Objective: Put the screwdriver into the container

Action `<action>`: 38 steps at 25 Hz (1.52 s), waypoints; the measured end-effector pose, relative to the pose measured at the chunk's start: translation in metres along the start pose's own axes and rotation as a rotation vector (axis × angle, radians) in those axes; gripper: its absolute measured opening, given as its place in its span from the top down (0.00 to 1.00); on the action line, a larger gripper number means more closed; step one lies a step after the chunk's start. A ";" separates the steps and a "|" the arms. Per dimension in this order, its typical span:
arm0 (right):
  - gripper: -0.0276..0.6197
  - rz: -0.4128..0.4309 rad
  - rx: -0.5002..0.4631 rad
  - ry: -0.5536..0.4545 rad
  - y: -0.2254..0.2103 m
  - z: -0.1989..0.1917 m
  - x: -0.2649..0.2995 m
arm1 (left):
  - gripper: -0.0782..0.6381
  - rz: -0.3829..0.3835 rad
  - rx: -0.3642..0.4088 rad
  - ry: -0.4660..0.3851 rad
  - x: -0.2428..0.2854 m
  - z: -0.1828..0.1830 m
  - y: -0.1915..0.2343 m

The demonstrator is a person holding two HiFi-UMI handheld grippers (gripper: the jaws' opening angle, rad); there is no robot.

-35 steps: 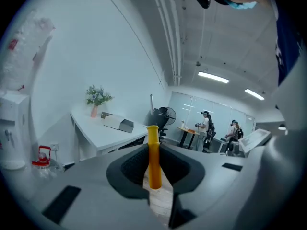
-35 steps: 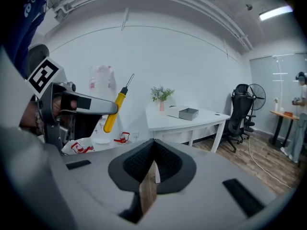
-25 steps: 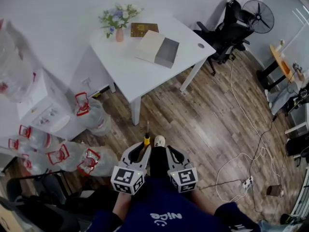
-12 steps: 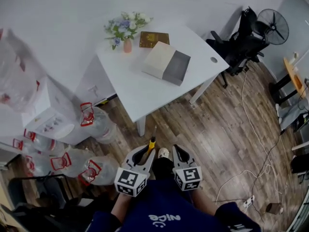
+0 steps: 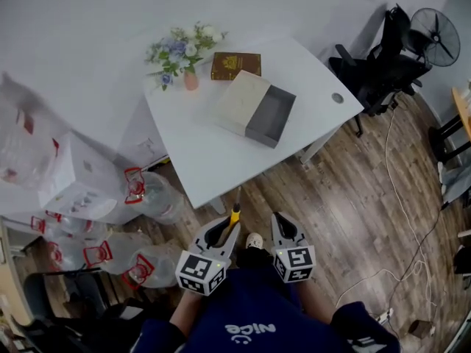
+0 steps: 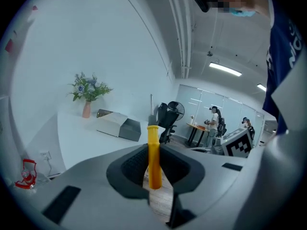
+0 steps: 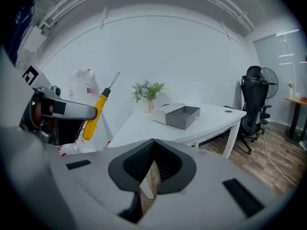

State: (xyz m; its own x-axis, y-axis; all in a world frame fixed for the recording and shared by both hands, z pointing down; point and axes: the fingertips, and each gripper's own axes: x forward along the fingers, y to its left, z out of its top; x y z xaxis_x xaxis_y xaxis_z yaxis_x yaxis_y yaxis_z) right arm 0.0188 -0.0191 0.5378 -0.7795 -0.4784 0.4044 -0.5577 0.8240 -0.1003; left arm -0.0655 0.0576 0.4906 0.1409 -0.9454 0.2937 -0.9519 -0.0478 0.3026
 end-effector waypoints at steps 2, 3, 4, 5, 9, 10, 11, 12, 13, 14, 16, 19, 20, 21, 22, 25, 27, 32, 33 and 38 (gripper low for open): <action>0.92 -0.003 0.005 -0.007 -0.021 0.006 0.007 | 0.78 0.004 -0.009 0.001 0.020 0.006 -0.001; 0.92 -0.005 0.008 -0.011 -0.032 0.009 0.010 | 0.78 0.006 -0.011 0.003 0.030 0.009 -0.002; 0.92 -0.007 0.010 -0.015 -0.042 0.012 0.013 | 0.78 0.008 -0.012 0.003 0.040 0.012 -0.004; 0.92 -0.008 0.011 -0.019 -0.052 0.016 0.017 | 0.78 0.009 -0.013 0.002 0.049 0.015 -0.005; 0.92 -0.021 0.009 -0.031 -0.085 0.029 0.028 | 0.78 0.020 -0.012 0.006 0.079 0.023 -0.008; 0.92 -0.024 0.012 -0.033 -0.090 0.032 0.030 | 0.78 0.023 -0.016 0.010 0.084 0.024 -0.008; 0.92 -0.025 0.014 -0.034 -0.093 0.034 0.031 | 0.78 0.024 -0.020 0.013 0.088 0.024 -0.007; 0.92 -0.026 0.016 -0.036 -0.096 0.035 0.032 | 0.78 0.023 -0.024 0.015 0.092 0.026 -0.006; 0.92 -0.026 0.017 -0.038 -0.097 0.037 0.034 | 0.78 0.022 -0.026 0.015 0.095 0.028 -0.005; 0.92 -0.027 0.018 -0.039 -0.098 0.038 0.036 | 0.78 0.021 -0.025 0.015 0.098 0.030 -0.003; 0.92 -0.030 0.020 -0.042 -0.099 0.041 0.039 | 0.78 0.022 -0.022 0.020 0.104 0.033 0.000; 0.92 -0.035 0.028 -0.042 -0.099 0.043 0.044 | 0.78 0.020 -0.026 0.035 0.111 0.034 0.005; 0.92 -0.039 0.030 -0.039 -0.098 0.043 0.045 | 0.78 0.016 -0.028 0.040 0.113 0.035 0.007; 0.92 -0.043 0.031 -0.034 -0.098 0.042 0.047 | 0.78 0.009 -0.029 0.045 0.115 0.035 0.009; 0.92 -0.049 0.032 -0.031 -0.098 0.043 0.049 | 0.78 0.003 -0.030 0.049 0.118 0.036 0.011; 0.92 -0.068 0.032 -0.029 -0.101 0.050 0.054 | 0.78 -0.011 -0.031 0.056 0.127 0.044 0.018; 0.92 -0.077 0.026 -0.030 -0.102 0.057 0.056 | 0.78 -0.022 -0.027 0.060 0.132 0.051 0.021; 0.92 -0.100 0.021 -0.037 -0.107 0.070 0.065 | 0.78 -0.046 -0.027 0.078 0.147 0.061 0.027; 0.92 -0.100 0.018 -0.036 -0.107 0.071 0.067 | 0.78 -0.047 -0.025 0.080 0.150 0.062 0.028; 0.92 -0.090 -0.003 -0.039 -0.110 0.079 0.077 | 0.78 -0.033 -0.004 0.091 0.165 0.074 0.036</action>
State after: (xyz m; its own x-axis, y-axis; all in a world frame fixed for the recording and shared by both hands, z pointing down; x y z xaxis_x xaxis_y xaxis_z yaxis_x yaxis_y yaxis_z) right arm -0.0024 -0.1703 0.5082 -0.7366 -0.5619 0.3764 -0.6252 0.7780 -0.0621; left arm -0.0961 -0.1243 0.4832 0.1966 -0.9103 0.3643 -0.9452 -0.0772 0.3171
